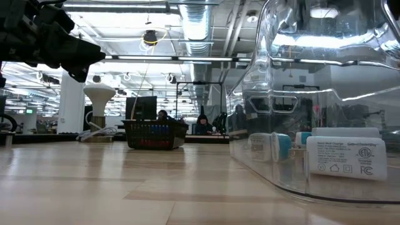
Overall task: Pick & Place Office items
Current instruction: Return to Home Position
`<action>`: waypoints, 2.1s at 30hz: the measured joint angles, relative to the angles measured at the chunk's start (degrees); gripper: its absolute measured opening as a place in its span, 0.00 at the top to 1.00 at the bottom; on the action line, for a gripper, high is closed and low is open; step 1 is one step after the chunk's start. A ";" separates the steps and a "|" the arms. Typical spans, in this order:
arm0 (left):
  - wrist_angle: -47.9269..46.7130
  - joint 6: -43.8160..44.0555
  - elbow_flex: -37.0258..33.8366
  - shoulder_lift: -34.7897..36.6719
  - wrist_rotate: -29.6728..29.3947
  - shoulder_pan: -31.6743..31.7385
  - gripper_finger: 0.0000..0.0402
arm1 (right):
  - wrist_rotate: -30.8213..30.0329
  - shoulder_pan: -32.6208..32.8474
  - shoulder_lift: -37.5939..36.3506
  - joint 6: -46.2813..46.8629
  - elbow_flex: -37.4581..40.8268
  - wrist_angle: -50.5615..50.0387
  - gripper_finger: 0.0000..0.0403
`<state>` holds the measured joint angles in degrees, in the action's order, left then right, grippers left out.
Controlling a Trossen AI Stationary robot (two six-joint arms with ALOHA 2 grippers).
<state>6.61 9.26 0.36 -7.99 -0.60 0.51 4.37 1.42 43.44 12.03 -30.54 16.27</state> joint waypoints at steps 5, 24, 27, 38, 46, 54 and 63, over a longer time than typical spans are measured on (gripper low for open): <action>0.02 0.00 0.00 0.00 -0.02 0.00 0.78 | -1.85 -2.15 -10.65 -0.26 10.07 0.22 0.43; 0.04 0.00 0.00 0.00 -0.02 0.00 0.78 | -1.85 -7.27 -38.80 6.13 30.08 -7.11 0.43; 0.06 0.00 0.00 0.00 -0.01 0.00 0.78 | -1.85 -7.25 -43.26 6.38 30.10 -13.98 0.43; -0.04 0.01 0.00 0.00 -0.03 -0.09 0.78 | -4.47 -7.86 -43.19 0.99 30.12 -15.52 0.43; -0.07 0.00 0.00 0.00 -0.02 -0.09 0.78 | -4.46 -8.52 -41.72 0.16 30.14 -15.52 0.43; -0.11 0.02 0.00 0.00 -0.02 -0.09 0.78 | -4.45 -7.13 -40.72 -0.02 30.16 -15.54 0.43; -0.11 0.00 0.00 0.00 -0.04 -0.09 0.78 | -4.45 -7.07 -40.72 0.00 30.18 -15.54 0.43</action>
<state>6.50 9.26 0.36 -7.99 -0.64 0.43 -0.08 -5.65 2.72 12.03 -0.36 0.73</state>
